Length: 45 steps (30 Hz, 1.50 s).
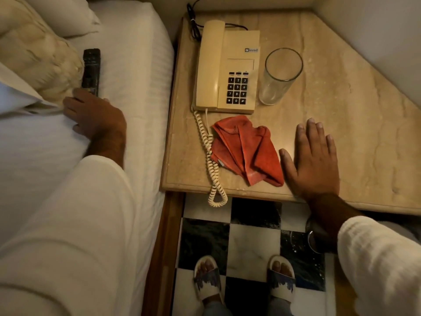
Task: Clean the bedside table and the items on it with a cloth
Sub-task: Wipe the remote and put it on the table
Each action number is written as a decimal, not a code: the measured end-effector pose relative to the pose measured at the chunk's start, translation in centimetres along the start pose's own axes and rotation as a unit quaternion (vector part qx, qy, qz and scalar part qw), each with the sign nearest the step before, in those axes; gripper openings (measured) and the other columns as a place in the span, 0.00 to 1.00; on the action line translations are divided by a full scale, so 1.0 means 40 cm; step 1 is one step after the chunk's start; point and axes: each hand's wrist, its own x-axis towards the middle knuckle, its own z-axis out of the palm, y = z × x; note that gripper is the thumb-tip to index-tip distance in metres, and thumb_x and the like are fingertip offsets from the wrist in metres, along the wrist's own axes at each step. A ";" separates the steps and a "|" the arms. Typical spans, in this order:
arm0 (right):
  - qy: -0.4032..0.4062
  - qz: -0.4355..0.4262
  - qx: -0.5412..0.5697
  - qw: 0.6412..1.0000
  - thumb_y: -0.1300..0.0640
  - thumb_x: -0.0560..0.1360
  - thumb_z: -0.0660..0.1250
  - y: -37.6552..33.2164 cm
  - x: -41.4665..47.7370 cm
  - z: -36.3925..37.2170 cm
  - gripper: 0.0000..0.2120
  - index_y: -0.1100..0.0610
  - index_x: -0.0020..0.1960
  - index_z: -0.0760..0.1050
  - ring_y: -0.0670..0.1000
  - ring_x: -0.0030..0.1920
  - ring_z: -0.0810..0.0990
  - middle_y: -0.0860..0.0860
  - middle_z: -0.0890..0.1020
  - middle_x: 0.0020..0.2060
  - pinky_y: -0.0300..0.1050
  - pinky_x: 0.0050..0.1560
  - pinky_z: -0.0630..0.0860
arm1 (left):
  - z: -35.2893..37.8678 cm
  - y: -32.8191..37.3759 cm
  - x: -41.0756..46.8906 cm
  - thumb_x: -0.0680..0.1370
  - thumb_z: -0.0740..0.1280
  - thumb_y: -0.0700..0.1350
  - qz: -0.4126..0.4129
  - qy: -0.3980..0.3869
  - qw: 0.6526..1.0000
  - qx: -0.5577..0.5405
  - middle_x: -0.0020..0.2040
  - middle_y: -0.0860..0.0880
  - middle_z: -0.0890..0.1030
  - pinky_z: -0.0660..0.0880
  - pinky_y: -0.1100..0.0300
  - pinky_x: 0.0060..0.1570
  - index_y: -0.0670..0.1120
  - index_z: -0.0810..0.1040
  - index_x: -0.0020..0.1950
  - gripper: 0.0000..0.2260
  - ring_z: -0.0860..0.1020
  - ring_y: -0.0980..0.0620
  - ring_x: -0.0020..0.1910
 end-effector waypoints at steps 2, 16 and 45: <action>0.004 -0.002 0.010 1.000 0.38 0.84 0.51 -0.001 0.002 0.000 0.36 0.59 0.84 0.56 0.58 0.85 0.53 0.58 0.56 0.85 0.60 0.84 0.52 | -0.002 -0.023 0.028 0.84 0.64 0.58 -0.028 -0.023 0.999 0.006 0.81 0.38 0.63 0.64 0.39 0.74 0.44 0.60 0.82 0.32 0.61 0.37 0.80; 0.034 0.222 0.661 0.716 0.52 0.82 0.67 -0.201 -0.007 -0.231 0.08 0.54 0.58 0.80 0.52 0.48 0.87 0.53 0.85 0.50 0.47 0.50 0.84 | -0.175 -0.009 -0.581 0.87 0.59 0.52 0.247 -0.161 0.924 -0.243 0.68 0.39 0.73 0.75 0.61 0.50 0.47 0.68 0.79 0.21 0.76 0.47 0.59; -0.132 0.395 0.860 0.294 0.40 0.85 0.59 -0.097 -0.040 -0.253 0.27 0.62 0.60 0.85 0.54 0.51 0.84 0.60 0.86 0.55 0.44 0.51 0.86 | -0.386 0.193 -0.709 0.76 0.70 0.42 0.403 -0.163 0.826 -0.358 0.41 0.58 0.77 0.70 0.72 0.36 0.46 0.79 0.53 0.06 0.75 0.62 0.36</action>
